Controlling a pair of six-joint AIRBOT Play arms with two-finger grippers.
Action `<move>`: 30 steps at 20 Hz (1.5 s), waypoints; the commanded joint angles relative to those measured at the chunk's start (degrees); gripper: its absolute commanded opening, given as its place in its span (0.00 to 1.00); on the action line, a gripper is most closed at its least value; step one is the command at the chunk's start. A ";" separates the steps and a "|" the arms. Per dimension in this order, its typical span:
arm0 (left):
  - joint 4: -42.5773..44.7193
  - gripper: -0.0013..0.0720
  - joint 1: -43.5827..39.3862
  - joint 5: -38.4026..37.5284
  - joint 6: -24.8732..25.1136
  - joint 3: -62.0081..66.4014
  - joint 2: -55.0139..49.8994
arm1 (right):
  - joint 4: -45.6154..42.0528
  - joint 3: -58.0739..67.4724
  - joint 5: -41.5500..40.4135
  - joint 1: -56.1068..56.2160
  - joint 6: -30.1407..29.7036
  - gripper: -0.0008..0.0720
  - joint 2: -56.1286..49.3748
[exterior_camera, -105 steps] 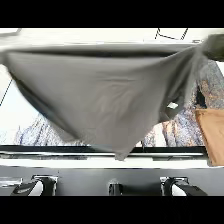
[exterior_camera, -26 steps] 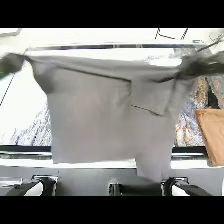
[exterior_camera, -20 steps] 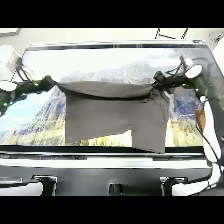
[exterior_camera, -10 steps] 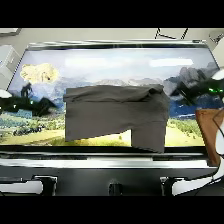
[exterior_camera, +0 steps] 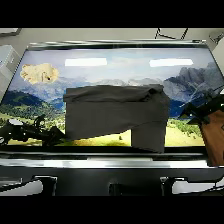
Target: Fold the clothes and pants, and hang the long-sleeved shirts on hangers.
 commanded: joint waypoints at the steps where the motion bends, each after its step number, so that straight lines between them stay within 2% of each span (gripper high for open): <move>1: -4.61 0.60 -2.58 6.36 1.57 -2.82 0.35 | -0.72 -0.72 0.68 -0.22 -0.35 0.74 0.31; 2: -5.95 0.58 -3.61 8.22 1.55 -2.80 0.35 | -0.72 -0.72 0.66 -0.22 -0.35 0.74 0.31; 3: -6.58 0.46 -4.55 9.62 1.31 -2.80 0.35 | -0.72 -0.72 0.66 -0.22 -0.35 0.74 0.31; 5: -6.54 0.14 -6.29 10.99 0.11 -2.80 0.37 | -0.83 -0.74 0.39 -0.22 -0.35 0.74 0.31; 6: -6.54 0.06 -6.58 10.91 0.24 -2.80 0.37 | -0.87 -0.81 0.02 -0.22 -0.37 0.74 0.26; 9: -6.51 0.05 -6.36 10.64 0.33 -2.69 0.44 | -0.52 -3.72 -4.42 -0.22 -1.60 0.74 0.22; 13: -6.51 0.05 -6.36 10.64 0.33 -2.67 1.92 | 11.37 -9.68 -11.80 -0.22 -10.43 0.74 -2.95; 17: -6.54 0.05 -6.36 10.67 0.28 -2.67 4.87 | 18.97 -9.70 -14.23 0.39 -14.08 0.74 -7.56; 19: -6.56 0.05 -6.36 10.69 0.24 -2.67 5.68 | 19.02 -9.73 -14.62 2.14 -14.03 0.74 -8.79; 20: -6.56 0.05 -6.36 10.69 0.07 -2.67 5.84 | 19.02 -9.70 -14.64 3.21 -13.99 0.64 -9.07; 21: -6.58 0.05 -6.36 10.69 0.07 -2.62 5.90 | 19.04 -9.64 -14.43 4.35 -13.70 0.46 -9.09; 22: -6.58 0.05 -6.36 10.49 0.07 -2.23 5.99 | 19.26 -9.20 -12.70 5.22 -13.84 0.24 -8.96; 23: -6.56 0.05 -6.36 10.12 0.09 -0.81 6.21 | 19.23 -8.20 -10.49 5.68 -13.94 0.07 -8.57; 25: -6.56 0.05 -6.36 9.97 0.07 5.38 8.13 | 18.99 -3.45 -6.23 5.53 -15.06 0.07 -5.75; 27: -6.51 0.05 -6.36 10.54 0.09 17.64 11.82 | 18.60 5.44 -5.51 5.51 -15.13 0.07 -0.07; 30: -6.34 0.05 -6.12 15.50 0.11 44.85 16.98 | 18.71 24.83 -13.53 5.51 -15.91 0.07 10.86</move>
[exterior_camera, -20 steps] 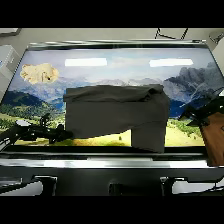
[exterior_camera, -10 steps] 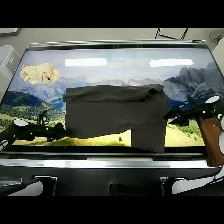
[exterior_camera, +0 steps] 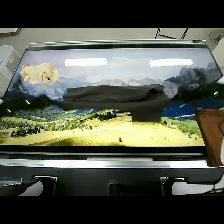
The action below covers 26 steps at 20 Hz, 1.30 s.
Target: Fold the clothes and pants, and hang the long-sleeved shirts on hangers.
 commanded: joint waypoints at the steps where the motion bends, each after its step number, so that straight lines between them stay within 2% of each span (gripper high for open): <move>1: 1.33 0.05 0.44 5.92 0.04 29.79 5.14 | -0.48 20.55 -8.74 0.17 -2.29 0.07 12.20; 3: 6.01 0.05 1.14 6.23 -0.02 45.38 6.56 | -4.94 28.85 -16.57 0.17 -3.34 0.07 20.52; 5: 7.23 0.05 1.40 5.62 -0.11 53.18 9.25 | -8.98 29.59 -20.06 0.17 -3.15 0.07 29.77; 9: 7.91 0.05 1.40 7.34 -0.61 54.31 17.57 | -12.15 29.59 -19.39 0.17 -0.63 0.07 42.49; 12: 8.79 0.05 1.40 8.90 -0.68 54.31 21.70 | -16.31 29.62 -19.06 0.17 4.57 0.07 47.52; 14: 10.58 0.05 1.40 8.87 -3.76 54.34 22.97 | -17.88 29.62 -19.10 0.17 6.01 0.07 48.78; 17: 13.03 0.05 1.40 5.01 -5.64 54.29 22.03 | -19.10 29.59 -14.45 0.17 6.67 0.07 47.71; 19: 12.98 0.05 1.38 -2.03 -7.45 52.68 19.23 | -19.19 29.59 -4.79 0.17 8.33 0.07 44.04; 21: 12.98 0.05 1.05 -9.22 -8.00 47.58 14.73 | -17.49 28.17 8.72 0.17 10.16 0.06 36.59; 23: 12.98 0.05 -0.37 -11.72 -7.93 39.28 9.07 | -13.16 22.27 18.23 0.28 11.02 0.06 28.22; 24: 13.00 0.05 -1.53 -11.61 -7.89 34.16 5.88 | -11.19 17.22 19.65 0.57 11.50 0.06 24.13; 26: 13.00 0.05 -3.76 -11.54 -5.92 24.55 -0.96 | -14.03 5.27 15.85 4.74 11.63 0.06 18.12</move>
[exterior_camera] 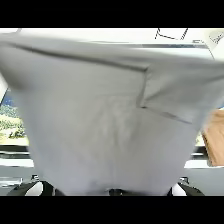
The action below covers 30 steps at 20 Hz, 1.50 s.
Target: Fold the clothes and pants, and hang the long-sleeved shirts on hangers.
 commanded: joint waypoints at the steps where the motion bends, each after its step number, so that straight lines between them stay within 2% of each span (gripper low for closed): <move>1: 0.15 0.05 -3.23 -2.19 1.42 -15.45 -11.54 | 0.15 -18.01 0.24 5.64 1.09 0.06 -11.58; 4: -0.46 0.05 -4.20 4.66 1.33 -21.68 -23.89 | 0.26 -26.38 -17.40 10.91 4.68 0.06 -22.10; 9: -3.13 0.05 -3.78 13.05 1.38 -13.42 -39.28 | 4.74 -19.28 -44.76 12.09 4.90 0.06 -36.35; 11: -3.13 0.05 -4.57 15.89 1.38 -9.53 -42.56 | 6.82 -17.70 -51.87 12.09 4.81 0.06 -39.43; 16: -3.10 0.05 -5.27 19.67 1.36 -3.98 -47.06 | 10.75 -17.00 -61.09 12.09 1.25 0.06 -42.88; 20: -3.15 0.05 -5.92 19.06 1.36 -4.00 -48.24 | 10.84 -17.00 -54.58 12.09 1.46 0.06 -44.81; 23: -4.20 0.05 -5.35 13.27 1.64 -3.98 -46.60 | 10.56 -16.15 -49.11 10.88 2.38 0.06 -42.23; 25: -3.65 0.05 -3.52 5.40 3.91 -3.98 -42.99 | 9.88 -13.49 -38.18 8.31 2.32 0.06 -37.97; 27: -2.60 0.05 -1.29 -6.16 3.65 -4.02 -40.15 | 8.72 -13.03 -24.39 5.77 3.04 0.07 -33.16; 29: -1.11 0.05 -0.63 -17.55 2.19 -5.03 -39.85 | 0.66 -13.35 -8.79 5.97 5.53 0.07 -31.43; 30: -0.17 0.05 -1.01 -20.37 1.88 -6.93 -39.82 | -2.64 -14.71 -4.33 6.32 7.19 0.07 -31.43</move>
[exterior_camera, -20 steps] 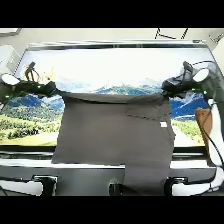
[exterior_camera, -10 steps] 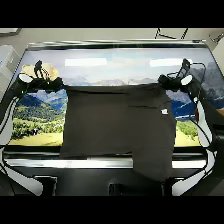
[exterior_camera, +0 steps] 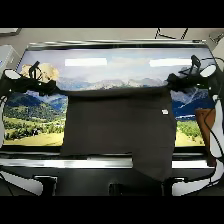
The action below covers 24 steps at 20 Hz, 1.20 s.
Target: Fold the clothes and pants, and hang the long-sleeved shirts on hangers.
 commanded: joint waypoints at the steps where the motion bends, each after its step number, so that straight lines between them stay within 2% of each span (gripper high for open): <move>1: 2.80 0.05 0.35 -16.59 -1.31 -4.74 1.33 | -9.70 -3.30 21.90 -0.44 4.24 0.07 2.58; 6: 2.82 0.05 -0.04 -13.31 0.22 -15.10 1.31 | -9.38 -14.58 17.84 -0.44 6.62 0.06 2.56; 15: 2.71 0.07 -0.17 -11.65 1.14 -15.52 0.28 | -9.33 -15.30 14.84 -0.52 8.13 0.08 2.60; 16: 2.51 0.24 0.33 -11.93 1.11 -15.47 0.66 | -9.29 -14.93 15.56 -1.01 8.09 0.22 2.75; 17: 2.34 0.53 1.20 -12.98 0.96 -15.15 1.36 | -8.96 -13.70 17.64 -1.99 7.21 0.45 2.97; 18: 2.40 0.64 2.45 -14.78 0.98 -14.62 2.25 | -9.07 -12.39 20.50 -3.45 5.29 0.61 3.54; 19: 2.69 0.64 3.96 -16.39 0.98 -14.60 3.43 | -9.66 -11.61 23.78 -5.68 4.39 0.75 4.59; 21: 6.38 0.64 6.23 -17.84 0.11 -16.85 6.78 | -11.47 -13.75 27.80 -9.94 4.52 0.77 7.67; 24: 9.64 0.63 7.08 -13.97 2.01 -32.41 14.27 | -16.26 -25.05 26.23 -12.17 4.33 0.77 14.27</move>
